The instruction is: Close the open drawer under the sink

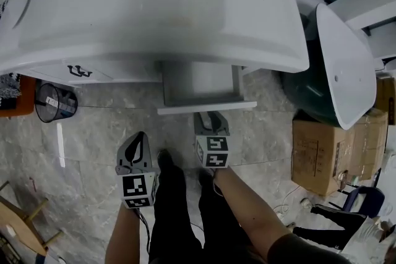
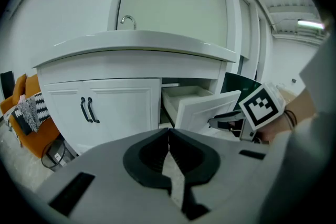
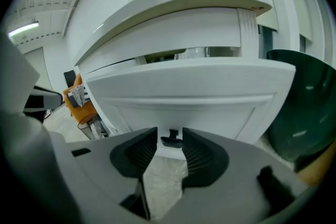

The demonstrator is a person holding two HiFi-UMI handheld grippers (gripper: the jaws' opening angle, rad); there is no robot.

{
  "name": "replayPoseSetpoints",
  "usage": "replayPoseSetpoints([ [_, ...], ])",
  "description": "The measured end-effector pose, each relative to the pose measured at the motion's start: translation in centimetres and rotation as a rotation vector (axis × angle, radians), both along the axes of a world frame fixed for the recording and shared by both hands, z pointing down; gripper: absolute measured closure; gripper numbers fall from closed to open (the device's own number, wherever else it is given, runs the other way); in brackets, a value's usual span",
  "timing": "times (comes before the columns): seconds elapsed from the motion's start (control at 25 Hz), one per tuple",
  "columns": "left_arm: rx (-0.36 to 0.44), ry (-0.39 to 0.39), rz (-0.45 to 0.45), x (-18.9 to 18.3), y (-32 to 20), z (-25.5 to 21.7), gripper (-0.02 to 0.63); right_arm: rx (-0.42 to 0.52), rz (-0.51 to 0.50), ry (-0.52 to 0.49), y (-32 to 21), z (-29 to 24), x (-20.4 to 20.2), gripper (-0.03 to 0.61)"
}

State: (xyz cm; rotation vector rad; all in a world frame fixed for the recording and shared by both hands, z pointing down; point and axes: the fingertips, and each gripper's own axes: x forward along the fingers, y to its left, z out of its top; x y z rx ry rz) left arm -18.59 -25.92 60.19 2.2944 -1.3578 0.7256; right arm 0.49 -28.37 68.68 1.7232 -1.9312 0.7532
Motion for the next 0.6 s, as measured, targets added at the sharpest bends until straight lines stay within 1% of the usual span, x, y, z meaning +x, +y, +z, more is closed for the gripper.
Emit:
replayPoseSetpoints([
  [0.04, 0.000, -0.002, 0.006, -0.1, -0.4, 0.2, 0.600, 0.001, 0.000, 0.008, -0.3, 0.2, 0.1, 0.424],
  [0.08, 0.000, -0.003, 0.010, -0.2, -0.7, 0.4, 0.600, 0.005, 0.006, 0.010, -0.5, 0.4, 0.2, 0.443],
  [0.28, -0.020, -0.005, 0.014, -1.0, -1.3, 1.7, 0.600, 0.030, 0.058, 0.010, -0.8, 0.6, 0.0, 0.448],
  [0.48, -0.031, -0.003, 0.025, -0.9, -1.4, 2.5, 0.600, 0.042, 0.068, -0.013, -1.5, 0.8, -0.6, 0.449],
  [0.6, -0.032, -0.003, 0.033, -0.7, -1.6, 2.7, 0.600, 0.024, 0.057, -0.042, -2.7, 1.1, -1.4, 0.449],
])
